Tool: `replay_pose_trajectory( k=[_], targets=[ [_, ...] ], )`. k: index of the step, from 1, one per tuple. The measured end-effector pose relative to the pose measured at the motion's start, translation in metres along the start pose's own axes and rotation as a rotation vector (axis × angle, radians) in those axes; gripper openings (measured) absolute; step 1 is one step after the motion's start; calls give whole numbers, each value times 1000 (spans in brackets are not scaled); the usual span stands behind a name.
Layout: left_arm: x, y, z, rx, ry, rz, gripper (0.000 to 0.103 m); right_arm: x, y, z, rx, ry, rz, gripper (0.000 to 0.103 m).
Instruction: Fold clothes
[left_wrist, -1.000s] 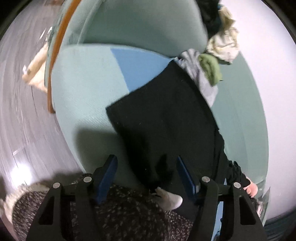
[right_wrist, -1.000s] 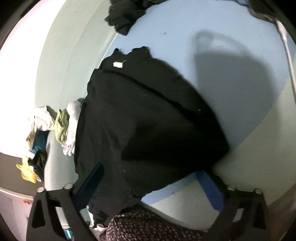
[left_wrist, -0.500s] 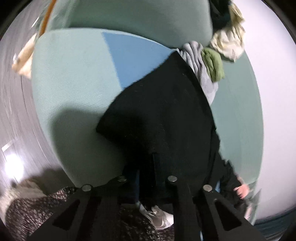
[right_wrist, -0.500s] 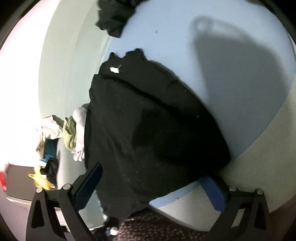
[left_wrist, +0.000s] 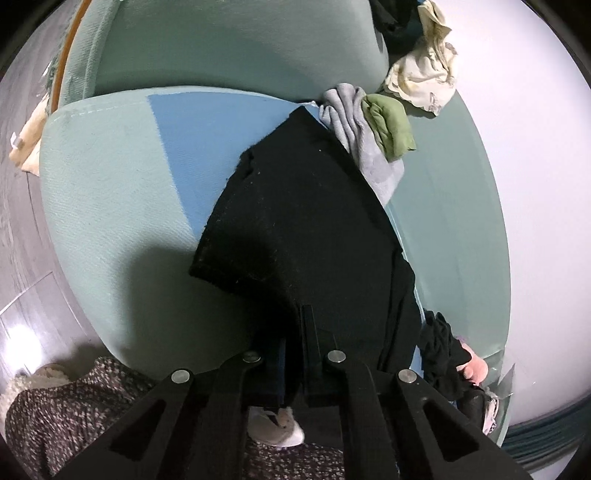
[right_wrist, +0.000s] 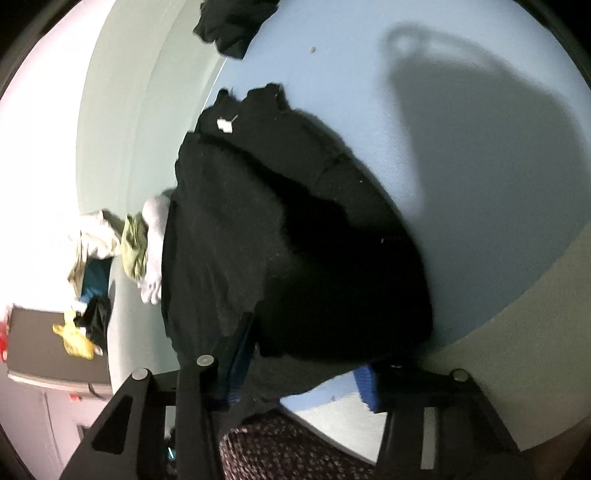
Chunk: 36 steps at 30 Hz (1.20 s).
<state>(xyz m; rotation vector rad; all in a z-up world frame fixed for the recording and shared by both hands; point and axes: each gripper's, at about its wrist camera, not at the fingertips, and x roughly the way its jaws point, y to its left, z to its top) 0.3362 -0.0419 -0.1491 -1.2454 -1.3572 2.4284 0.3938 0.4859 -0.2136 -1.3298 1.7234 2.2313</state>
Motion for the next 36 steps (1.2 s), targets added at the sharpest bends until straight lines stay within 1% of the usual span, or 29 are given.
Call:
replay_pose_trajectory(
  k=[2, 4, 6, 7, 8, 10, 12, 13, 16, 18, 20, 22, 24, 25, 27, 29, 33, 36],
  targets=[
    [-1, 1, -1, -14, -7, 11, 5, -6, -9, 4, 59, 10, 24, 20],
    [-9, 0, 1, -19, -29, 6, 5, -19, -8, 5, 69, -25, 75, 16],
    [-19, -3, 4, -20, -51, -11, 5, -34, 17, 3, -53, -97, 33, 13],
    [-24, -7, 6, -12, -62, -31, 5, -42, 31, 2, -123, -135, 6, 12],
    [-31, -13, 7, 3, -81, -34, 5, -50, 45, 1, -181, -170, -7, 11],
    [-41, -23, 7, 26, -103, -46, 5, -65, 65, -1, -226, -209, 26, 10],
    [-50, -28, 7, 27, -96, -79, 5, -78, 79, -4, -240, -227, 55, 10],
    [-55, -29, 6, 42, -92, -83, 5, -85, 84, -7, -255, -231, 60, 10],
    [-67, -31, 2, 89, -76, -91, 5, -101, 90, -22, -312, -229, 56, 9],
    [-75, -25, -2, 91, -46, -103, 5, -112, 87, -34, -354, -219, 44, 9],
    [-81, -15, -6, 77, -10, -121, 5, -118, 78, -43, -375, -206, 8, 9],
    [-86, -8, -8, 71, 15, -127, 5, -123, 63, -49, -371, -172, -17, 9],
    [-87, -3, -8, 73, 28, -95, 5, -122, 51, -52, -361, -142, -41, 10],
    [-84, -1, -8, 70, 36, -84, 5, -119, 49, -50, -359, -131, -48, 10],
    [-77, 4, -6, 32, 46, -94, 5, -114, 51, -44, -351, -118, -55, 10],
    [-70, 3, -3, 21, 51, -87, 5, -109, 60, -35, -348, -104, -51, 10],
    [-53, -6, 14, 15, 48, -61, 5, -96, 96, -15, -413, -103, -42, 10],
    [-32, -10, 32, -8, 48, -28, 5, -76, 125, 10, -444, -108, -71, 10]
  ],
)
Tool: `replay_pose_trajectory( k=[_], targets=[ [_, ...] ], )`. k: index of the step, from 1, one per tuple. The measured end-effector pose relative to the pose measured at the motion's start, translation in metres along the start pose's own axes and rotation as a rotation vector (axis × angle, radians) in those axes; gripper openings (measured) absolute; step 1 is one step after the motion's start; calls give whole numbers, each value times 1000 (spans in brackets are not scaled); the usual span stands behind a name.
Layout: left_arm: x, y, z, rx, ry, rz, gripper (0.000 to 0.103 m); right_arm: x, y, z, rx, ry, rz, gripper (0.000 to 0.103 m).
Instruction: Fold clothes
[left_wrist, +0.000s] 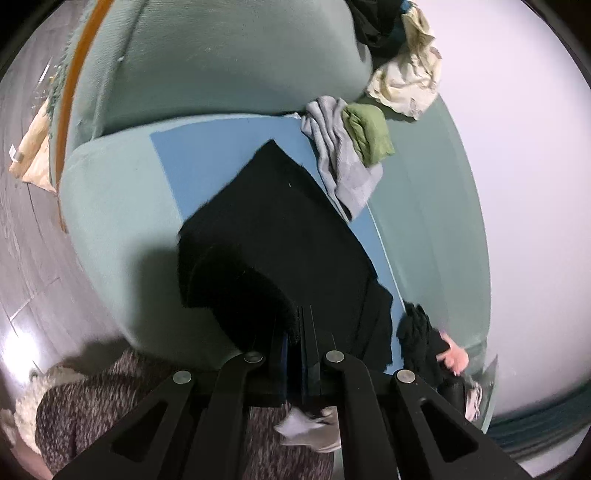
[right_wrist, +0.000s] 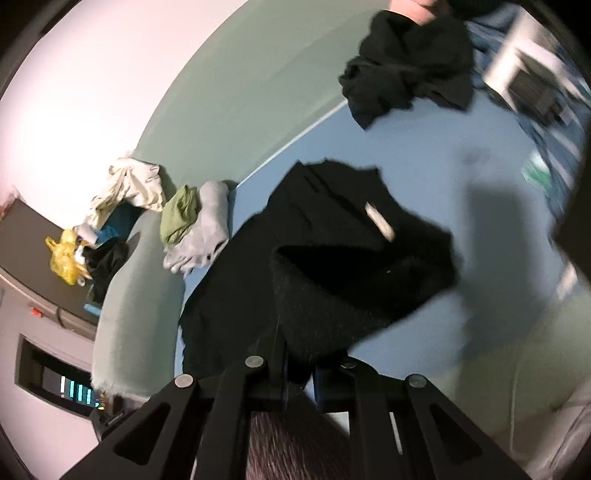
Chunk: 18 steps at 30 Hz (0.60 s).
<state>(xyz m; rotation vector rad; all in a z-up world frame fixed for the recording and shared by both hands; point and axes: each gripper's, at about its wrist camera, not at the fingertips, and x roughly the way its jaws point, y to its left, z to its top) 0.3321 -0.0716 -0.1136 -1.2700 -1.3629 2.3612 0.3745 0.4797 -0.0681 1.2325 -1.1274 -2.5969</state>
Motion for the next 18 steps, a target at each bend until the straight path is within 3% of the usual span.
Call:
replay_pose_trajectory(
  k=[10, 12, 14, 16, 17, 18],
  targets=[
    [70, 0, 40, -16, 44, 100, 5, 130, 26, 78, -57, 105, -181, 12],
    [79, 7, 42, -34, 41, 120, 5, 149, 22, 84, -48, 140, -168, 20],
    [82, 13, 41, -57, 15, 96, 7, 164, 16, 89, -25, 170, -127, 53],
    [80, 14, 40, -59, -21, 75, 20, 158, 12, 91, 15, 134, -57, 69],
    [73, 13, 40, -55, -67, 58, 46, 153, 11, 91, 34, 109, -24, 77],
    [65, 11, 41, -51, -118, 40, 70, 146, 10, 92, 49, 78, 6, 78]
  ],
)
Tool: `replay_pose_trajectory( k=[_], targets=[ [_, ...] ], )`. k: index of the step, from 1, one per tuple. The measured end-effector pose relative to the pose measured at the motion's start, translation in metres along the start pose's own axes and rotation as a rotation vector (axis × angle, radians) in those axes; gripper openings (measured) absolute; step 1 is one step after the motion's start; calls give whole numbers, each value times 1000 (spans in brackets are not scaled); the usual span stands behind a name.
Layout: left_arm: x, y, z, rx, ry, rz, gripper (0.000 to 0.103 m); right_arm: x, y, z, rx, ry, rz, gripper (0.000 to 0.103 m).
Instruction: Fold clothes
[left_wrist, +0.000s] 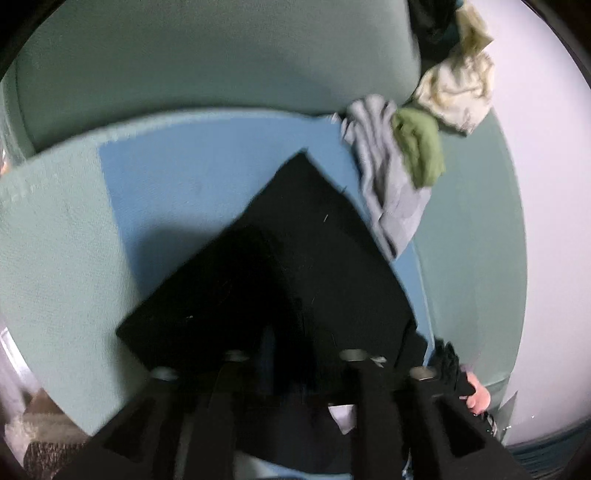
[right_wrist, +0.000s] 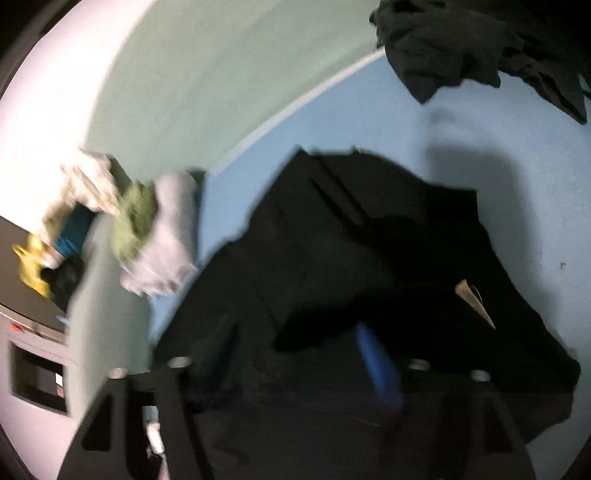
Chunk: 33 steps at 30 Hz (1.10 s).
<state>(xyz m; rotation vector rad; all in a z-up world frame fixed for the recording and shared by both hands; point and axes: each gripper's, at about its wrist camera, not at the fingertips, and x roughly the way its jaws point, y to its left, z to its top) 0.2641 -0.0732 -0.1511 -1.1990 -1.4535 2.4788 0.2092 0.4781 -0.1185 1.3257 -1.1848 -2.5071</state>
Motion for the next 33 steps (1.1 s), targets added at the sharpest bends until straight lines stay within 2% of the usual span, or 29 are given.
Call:
replay_pose_trajectory(
  k=[1, 3, 4, 6, 7, 8, 9, 12, 14, 15, 16, 18, 19, 20, 22, 24, 25, 26, 28, 30, 31, 33],
  targets=[
    [-8, -1, 2, 1, -50, -20, 75, -11, 0, 0, 3, -39, 27, 78],
    [-30, -3, 7, -12, -148, -85, 78, -36, 1, 0, -9, -113, 79, 82],
    [-39, -5, 9, -12, -175, -84, 78, -48, 2, -1, -20, -146, 91, 82],
    [-46, -7, 11, 7, -180, -48, 78, -64, 5, -7, -53, -179, 80, 83],
    [-46, -7, 9, 32, -162, -29, 78, -71, 6, -10, -71, -190, 68, 81],
    [-46, -8, 7, 58, -141, -10, 78, -76, 7, -14, -92, -194, 53, 70],
    [-43, -9, 3, 90, -110, -5, 78, -77, 9, -19, -124, -183, 34, 55],
    [-25, -7, -17, 171, 13, 6, 78, -65, 14, -34, -220, -118, 0, 46],
    [-11, -2, -27, 182, 42, 89, 78, -46, 18, -43, -258, -58, -17, 46],
    [-8, 1, -31, 178, 35, 152, 77, -35, 18, -44, -259, -47, -25, 47],
    [-7, 5, -35, 170, 7, 178, 76, -24, 18, -46, -260, -35, -33, 48],
    [-11, 6, -42, 160, -50, 181, 77, 2, 10, -44, -219, -39, -89, 56],
    [-11, 5, -44, 166, -57, 197, 77, 19, -1, -41, -167, -40, -139, 56],
    [-11, 2, -45, 175, -55, 214, 77, 30, -9, -39, -126, -43, -149, 56],
    [-16, -1, -47, 174, -55, 230, 77, 20, -11, -40, -99, -56, -82, 63],
    [-33, 7, -47, 124, -63, 177, 77, 1, -13, -43, -60, -48, 3, 68],
    [-41, 13, -47, 96, -69, 147, 77, -14, -19, -48, -19, -34, 75, 71],
    [-47, 17, -47, 68, -78, 143, 77, -29, -26, -54, 19, -25, 118, 77],
    [-54, 31, -46, -26, -82, 124, 77, -59, -43, -72, 82, -28, 108, 80],
    [-55, 44, -49, -116, -51, 78, 77, -79, -58, -96, 99, -50, 37, 79],
    [-54, 49, -51, -153, -32, 62, 77, -85, -66, -106, 107, -62, 8, 79],
    [-52, 55, -57, -205, -34, 44, 77, -82, -79, -116, 128, -56, 3, 79]
  ],
)
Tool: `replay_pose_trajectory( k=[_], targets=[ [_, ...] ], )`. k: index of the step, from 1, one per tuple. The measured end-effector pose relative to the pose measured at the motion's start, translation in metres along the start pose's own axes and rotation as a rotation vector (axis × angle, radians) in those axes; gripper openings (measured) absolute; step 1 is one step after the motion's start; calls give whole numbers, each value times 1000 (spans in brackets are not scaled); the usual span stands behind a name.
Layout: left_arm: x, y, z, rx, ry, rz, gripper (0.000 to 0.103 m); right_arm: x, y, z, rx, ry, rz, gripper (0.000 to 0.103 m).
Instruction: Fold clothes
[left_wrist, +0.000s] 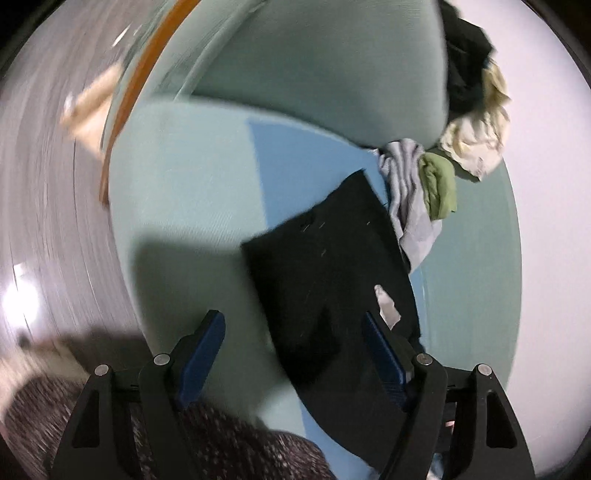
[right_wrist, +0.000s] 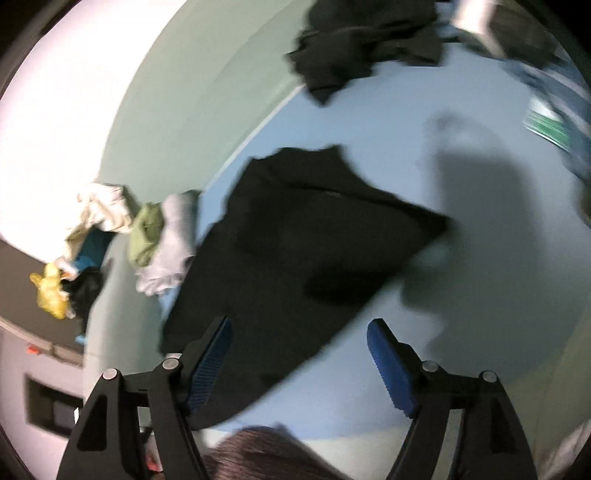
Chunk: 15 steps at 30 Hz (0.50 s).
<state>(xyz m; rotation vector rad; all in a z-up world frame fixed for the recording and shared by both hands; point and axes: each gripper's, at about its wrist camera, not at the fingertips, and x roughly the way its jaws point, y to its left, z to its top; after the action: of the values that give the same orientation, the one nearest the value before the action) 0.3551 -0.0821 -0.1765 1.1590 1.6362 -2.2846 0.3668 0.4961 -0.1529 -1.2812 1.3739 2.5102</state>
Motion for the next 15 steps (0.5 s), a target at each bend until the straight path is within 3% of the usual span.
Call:
replay_pose_trajectory(
  k=[7, 14, 15],
  targets=[
    [17, -12, 1, -26, -40, 10, 77, 27, -31, -5, 97, -9, -68, 76],
    [28, -28, -6, 24, -134, 87, 76, 39, -24, 5, 132, -101, -80, 82],
    [29, -30, -6, 32, -143, 98, 71, 42, -21, 9, 136, -104, -98, 82]
  ],
)
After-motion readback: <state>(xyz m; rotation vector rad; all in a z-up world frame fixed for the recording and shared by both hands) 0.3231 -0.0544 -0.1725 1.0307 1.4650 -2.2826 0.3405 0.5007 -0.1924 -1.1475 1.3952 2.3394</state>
